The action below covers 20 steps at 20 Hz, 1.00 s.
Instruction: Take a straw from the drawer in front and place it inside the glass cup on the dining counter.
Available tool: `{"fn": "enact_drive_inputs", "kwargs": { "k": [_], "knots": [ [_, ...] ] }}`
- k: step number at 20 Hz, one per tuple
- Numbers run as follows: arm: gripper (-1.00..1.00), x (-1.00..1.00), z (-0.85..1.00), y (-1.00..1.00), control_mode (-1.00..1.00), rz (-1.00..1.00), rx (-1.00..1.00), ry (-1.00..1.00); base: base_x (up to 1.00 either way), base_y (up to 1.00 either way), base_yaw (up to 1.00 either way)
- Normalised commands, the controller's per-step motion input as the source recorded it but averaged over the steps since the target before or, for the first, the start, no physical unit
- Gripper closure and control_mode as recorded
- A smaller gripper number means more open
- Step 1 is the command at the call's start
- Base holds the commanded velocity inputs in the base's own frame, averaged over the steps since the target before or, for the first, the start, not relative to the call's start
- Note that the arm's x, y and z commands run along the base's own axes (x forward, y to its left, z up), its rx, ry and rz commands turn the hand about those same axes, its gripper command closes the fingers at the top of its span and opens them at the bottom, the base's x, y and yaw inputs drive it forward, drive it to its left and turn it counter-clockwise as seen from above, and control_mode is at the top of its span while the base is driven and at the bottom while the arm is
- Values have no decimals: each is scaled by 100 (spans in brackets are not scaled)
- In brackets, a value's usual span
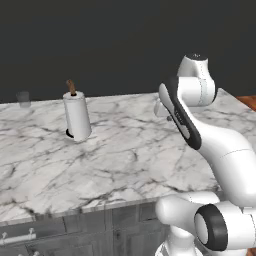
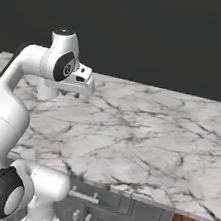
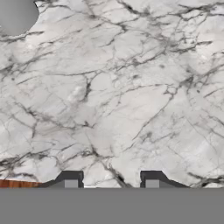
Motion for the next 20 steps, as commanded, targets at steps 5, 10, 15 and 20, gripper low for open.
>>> {"fn": "enact_drive_inputs", "kwargs": {
  "k": [5, 10, 15, 20],
  "knots": [
    [-100, -2, 0, 0, 100, 0, 0, 0, -7, -3, 0],
    [-100, 0, 0, 0, 100, 0, 0, 0, -51, -47, 0],
    [-100, 0, 0, 0, 100, 0, 0, 0, -55, -69, 0],
    [-100, 0, 0, 0, 100, 0, 0, 0, -30, -72, 1]
  ]
}}
